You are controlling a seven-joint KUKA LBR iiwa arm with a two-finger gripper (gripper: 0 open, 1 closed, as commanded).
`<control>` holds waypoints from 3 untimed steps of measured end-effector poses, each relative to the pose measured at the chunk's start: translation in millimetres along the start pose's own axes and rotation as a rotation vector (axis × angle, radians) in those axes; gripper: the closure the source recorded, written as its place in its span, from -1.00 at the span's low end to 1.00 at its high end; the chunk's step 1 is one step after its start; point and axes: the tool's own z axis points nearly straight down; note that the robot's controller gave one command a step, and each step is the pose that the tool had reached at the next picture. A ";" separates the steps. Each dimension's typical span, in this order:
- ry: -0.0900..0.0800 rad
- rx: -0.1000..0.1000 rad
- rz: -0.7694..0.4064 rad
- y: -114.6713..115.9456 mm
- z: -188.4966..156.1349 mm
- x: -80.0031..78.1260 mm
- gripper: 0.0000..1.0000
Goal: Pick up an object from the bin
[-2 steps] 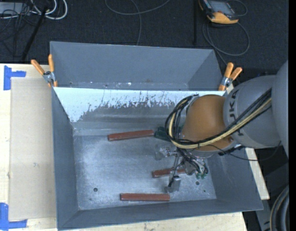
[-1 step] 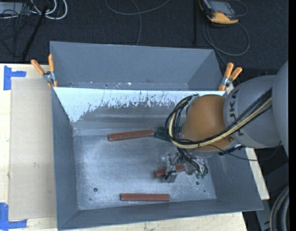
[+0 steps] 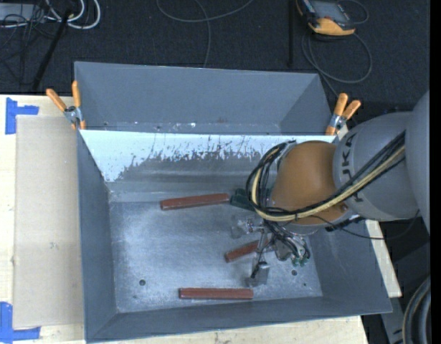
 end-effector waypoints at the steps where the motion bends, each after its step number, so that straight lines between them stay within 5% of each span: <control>1: 0.000 0.000 -0.001 0.0 0.0 0.1 1.00; 2: 0.000 0.000 -0.001 -0.1 0.0 0.0 -1.00; 3: 0.000 0.000 -0.001 -0.1 0.0 0.1 1.00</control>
Offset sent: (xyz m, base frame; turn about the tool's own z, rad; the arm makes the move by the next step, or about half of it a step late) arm 0.0000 0.0000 0.0000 0.0000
